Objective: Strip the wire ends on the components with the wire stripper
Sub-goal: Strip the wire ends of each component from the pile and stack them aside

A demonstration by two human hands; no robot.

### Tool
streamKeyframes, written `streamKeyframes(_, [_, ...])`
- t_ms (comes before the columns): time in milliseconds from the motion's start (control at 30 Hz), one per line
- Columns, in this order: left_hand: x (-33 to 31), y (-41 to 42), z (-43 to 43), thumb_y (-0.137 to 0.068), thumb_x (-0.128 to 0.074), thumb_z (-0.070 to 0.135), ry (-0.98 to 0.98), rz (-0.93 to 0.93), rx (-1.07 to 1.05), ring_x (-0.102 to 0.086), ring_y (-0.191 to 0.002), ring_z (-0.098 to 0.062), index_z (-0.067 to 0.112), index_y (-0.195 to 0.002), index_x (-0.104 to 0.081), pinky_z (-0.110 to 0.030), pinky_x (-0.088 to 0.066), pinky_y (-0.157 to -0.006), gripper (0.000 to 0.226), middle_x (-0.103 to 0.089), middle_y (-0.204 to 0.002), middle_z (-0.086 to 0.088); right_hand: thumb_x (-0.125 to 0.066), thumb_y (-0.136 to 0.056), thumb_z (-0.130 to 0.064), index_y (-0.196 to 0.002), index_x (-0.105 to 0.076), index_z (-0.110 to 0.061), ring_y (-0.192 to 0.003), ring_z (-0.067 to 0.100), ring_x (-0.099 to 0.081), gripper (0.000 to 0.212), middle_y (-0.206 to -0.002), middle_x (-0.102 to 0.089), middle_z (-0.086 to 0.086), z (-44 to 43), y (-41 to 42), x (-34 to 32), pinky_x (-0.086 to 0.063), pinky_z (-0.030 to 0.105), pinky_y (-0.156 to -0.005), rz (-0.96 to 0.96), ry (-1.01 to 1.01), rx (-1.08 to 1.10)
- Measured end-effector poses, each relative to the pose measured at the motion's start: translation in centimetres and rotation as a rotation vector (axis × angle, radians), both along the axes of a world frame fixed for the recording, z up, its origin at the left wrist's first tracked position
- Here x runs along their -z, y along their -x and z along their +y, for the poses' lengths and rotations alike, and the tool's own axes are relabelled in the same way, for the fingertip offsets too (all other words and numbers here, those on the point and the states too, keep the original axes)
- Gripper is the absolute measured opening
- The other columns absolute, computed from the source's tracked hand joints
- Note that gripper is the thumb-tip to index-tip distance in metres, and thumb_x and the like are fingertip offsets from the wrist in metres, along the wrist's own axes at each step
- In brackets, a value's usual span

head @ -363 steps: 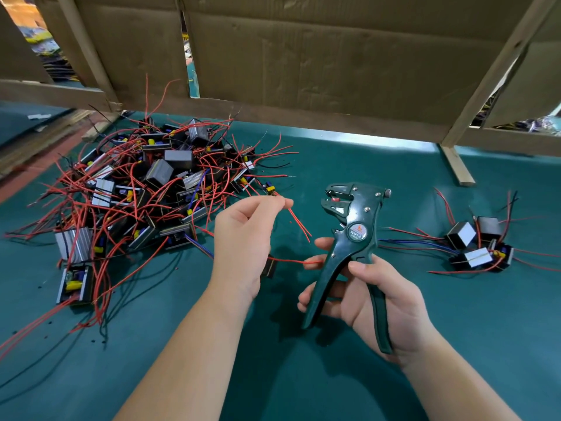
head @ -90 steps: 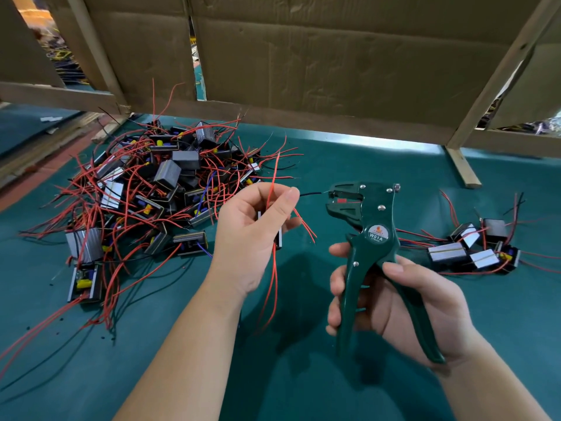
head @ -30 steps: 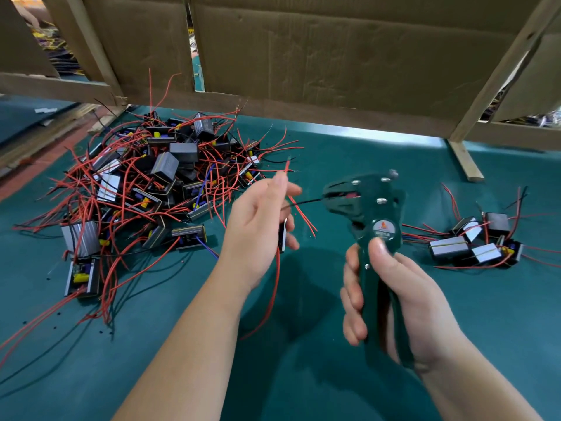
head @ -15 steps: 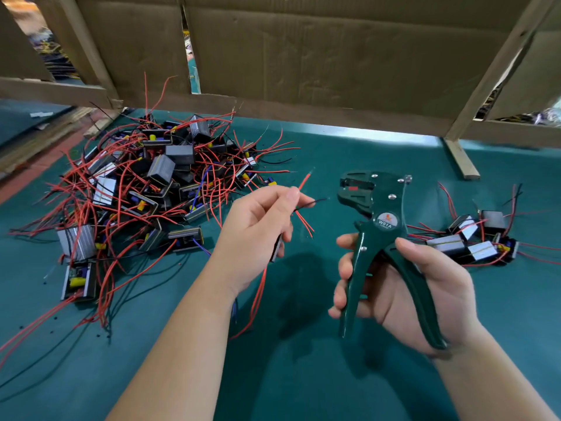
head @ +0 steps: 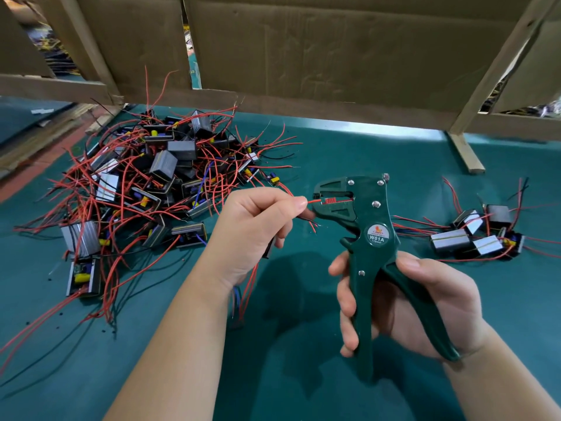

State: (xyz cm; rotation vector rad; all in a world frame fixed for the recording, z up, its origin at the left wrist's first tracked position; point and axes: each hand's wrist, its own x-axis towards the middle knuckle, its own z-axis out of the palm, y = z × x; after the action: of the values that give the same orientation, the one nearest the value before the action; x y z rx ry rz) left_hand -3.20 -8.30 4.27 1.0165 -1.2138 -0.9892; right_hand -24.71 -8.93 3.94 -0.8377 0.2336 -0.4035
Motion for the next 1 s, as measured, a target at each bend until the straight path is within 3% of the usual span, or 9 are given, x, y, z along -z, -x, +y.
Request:
streamKeyframes(133, [0.16, -0.01, -0.13, -0.07, -0.063, 0.032, 0.01, 0.047, -0.009, -0.041, -0.046, -0.014, -0.007, -0.061, -0.056, -0.019, -0.038, -0.047, 0.041, -0.052, -0.046, 0.004, -0.064, -0.085, -0.031, -0.12, -0.054, 0.004, -0.075, 0.041, -0.062, 0.05, -0.091, -0.059, 0.024, 0.0, -0.04, -0.01, -0.05, 0.055, -0.075, -0.004, 0.019, -0.008])
streamKeyframes(400, [0.02, 0.27, -0.03, -0.071, -0.063, 0.034, -0.003, 0.032, -0.01, -0.039, -0.046, -0.015, -0.006, -0.062, -0.059, -0.019, -0.037, -0.047, 0.042, -0.045, -0.046, 0.0, -0.07, -0.082, -0.031, -0.112, -0.06, 0.001, -0.066, 0.037, -0.064, 0.045, -0.083, -0.062, 0.02, 0.1, -0.07, -0.1, -0.053, 0.052, -0.069, 0.045, 0.045, 0.027])
streamKeyframes(600, [0.05, 0.3, -0.13, -0.071, -0.063, 0.036, -0.014, 0.018, 0.001, -0.039, -0.046, -0.014, 0.006, -0.059, -0.064, -0.019, -0.037, -0.046, 0.033, -0.045, -0.047, -0.002, -0.071, -0.081, -0.03, -0.111, -0.061, 0.0, -0.066, 0.037, -0.064, 0.043, -0.083, -0.062, 0.02, 0.15, -0.04, 0.02, -0.052, 0.053, -0.069, 0.05, 0.05, 0.03])
streamKeyframes(733, [0.19, 0.25, -0.18, -0.071, -0.062, 0.035, -0.004, 0.03, 0.007, -0.039, -0.045, -0.013, 0.001, -0.059, -0.06, -0.019, -0.037, -0.046, 0.036, -0.046, -0.046, 0.0, -0.069, -0.084, -0.029, -0.112, -0.06, 0.001, -0.067, 0.037, -0.064, 0.042, -0.084, -0.063, 0.02, 0.06, -0.1, 0.18, -0.053, 0.052, -0.07, 0.037, 0.05, 0.018])
streamKeyframes(1000, [0.44, 0.31, -0.37, -0.069, -0.062, 0.031, 0.007, 0.085, 0.032, -0.042, -0.045, -0.009, 0.008, -0.051, -0.058, -0.021, -0.038, -0.045, 0.03, -0.06, -0.055, 0.0, -0.065, -0.087, -0.029, -0.113, -0.059, 0.0, -0.068, 0.036, -0.065, 0.039, -0.085, -0.063, 0.02, 0.04, -0.07, 0.24, -0.053, 0.05, -0.07, 0.016, 0.056, -0.003])
